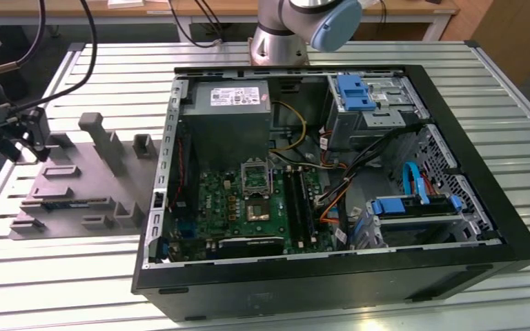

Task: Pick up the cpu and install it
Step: 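Pick up the cpu and move it towards the insertion slot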

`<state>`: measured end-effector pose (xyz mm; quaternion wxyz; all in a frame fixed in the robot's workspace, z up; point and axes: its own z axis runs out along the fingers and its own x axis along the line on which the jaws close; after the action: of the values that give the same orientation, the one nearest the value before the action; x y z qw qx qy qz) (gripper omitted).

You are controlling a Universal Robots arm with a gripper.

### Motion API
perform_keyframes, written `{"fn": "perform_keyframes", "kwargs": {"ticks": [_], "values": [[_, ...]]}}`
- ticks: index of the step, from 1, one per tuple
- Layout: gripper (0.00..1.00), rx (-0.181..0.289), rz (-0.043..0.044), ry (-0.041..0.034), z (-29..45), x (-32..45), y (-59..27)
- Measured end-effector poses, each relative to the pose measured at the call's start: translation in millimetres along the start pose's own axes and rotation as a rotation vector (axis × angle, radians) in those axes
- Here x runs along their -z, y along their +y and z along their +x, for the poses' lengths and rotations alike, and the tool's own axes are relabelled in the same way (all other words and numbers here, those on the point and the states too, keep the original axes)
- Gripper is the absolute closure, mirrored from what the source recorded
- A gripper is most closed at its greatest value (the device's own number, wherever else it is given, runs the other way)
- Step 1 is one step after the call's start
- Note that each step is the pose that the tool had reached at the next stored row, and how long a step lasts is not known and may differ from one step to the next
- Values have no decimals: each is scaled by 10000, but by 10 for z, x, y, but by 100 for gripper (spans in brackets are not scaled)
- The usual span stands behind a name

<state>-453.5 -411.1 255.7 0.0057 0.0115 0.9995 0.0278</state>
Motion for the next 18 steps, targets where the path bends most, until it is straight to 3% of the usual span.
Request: {"fn": "perform_keyframes", "kwargs": {"ticks": [18], "values": [[53, 0, 1, -2, -1, 69, 4]]}}
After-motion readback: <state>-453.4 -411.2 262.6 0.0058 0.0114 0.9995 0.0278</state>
